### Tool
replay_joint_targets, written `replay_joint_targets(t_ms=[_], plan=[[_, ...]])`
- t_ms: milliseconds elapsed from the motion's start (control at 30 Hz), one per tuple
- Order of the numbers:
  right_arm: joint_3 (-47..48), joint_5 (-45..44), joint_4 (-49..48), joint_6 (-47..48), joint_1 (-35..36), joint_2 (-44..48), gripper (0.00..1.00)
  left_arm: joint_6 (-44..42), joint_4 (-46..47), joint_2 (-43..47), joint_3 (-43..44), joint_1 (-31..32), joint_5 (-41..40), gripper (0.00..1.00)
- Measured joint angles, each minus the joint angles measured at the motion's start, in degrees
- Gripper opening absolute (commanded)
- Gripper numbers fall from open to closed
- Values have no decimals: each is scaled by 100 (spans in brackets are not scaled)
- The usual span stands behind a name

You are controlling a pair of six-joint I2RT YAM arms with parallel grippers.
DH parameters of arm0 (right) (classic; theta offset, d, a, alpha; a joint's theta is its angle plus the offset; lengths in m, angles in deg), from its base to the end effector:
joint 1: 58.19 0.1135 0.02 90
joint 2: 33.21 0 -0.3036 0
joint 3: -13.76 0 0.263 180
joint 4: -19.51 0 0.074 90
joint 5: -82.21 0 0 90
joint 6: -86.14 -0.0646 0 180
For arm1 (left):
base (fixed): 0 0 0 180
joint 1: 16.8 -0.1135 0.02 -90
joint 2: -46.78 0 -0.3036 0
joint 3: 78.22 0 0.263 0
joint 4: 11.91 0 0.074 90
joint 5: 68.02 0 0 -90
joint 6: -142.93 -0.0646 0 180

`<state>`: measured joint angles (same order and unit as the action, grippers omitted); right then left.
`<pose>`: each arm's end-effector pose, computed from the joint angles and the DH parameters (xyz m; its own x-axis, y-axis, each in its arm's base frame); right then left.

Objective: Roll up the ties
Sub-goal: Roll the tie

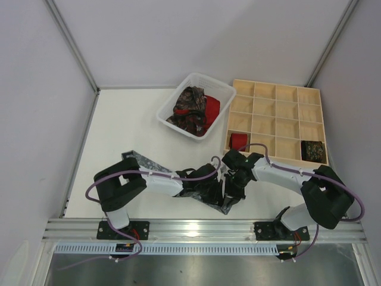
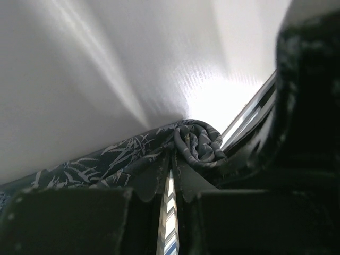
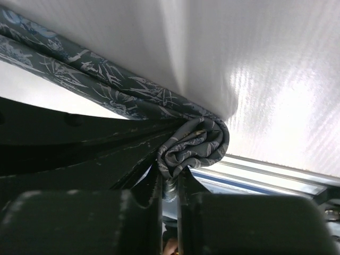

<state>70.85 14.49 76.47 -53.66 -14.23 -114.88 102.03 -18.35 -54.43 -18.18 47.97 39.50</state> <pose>0.1521 0.1807 0.1722 -0.9808 0.0360 0.1915 0.1033 0.9294 0.3544 0.1394 -0.3416 0.1380 -0.9235 0.2690 -0.2734 0.3835 0.6509 -0.6552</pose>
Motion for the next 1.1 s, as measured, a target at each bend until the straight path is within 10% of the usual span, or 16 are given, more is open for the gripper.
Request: replay_joint_targets(t_ms=[667,1100], plan=[[367,72,-120,105,111,-748,0,-313,-1349,1099,-232,-46,-1484,16],[848,160,-166,313,236,-1294,33,-308,-1001,1021,-498,-219,-1403,15]])
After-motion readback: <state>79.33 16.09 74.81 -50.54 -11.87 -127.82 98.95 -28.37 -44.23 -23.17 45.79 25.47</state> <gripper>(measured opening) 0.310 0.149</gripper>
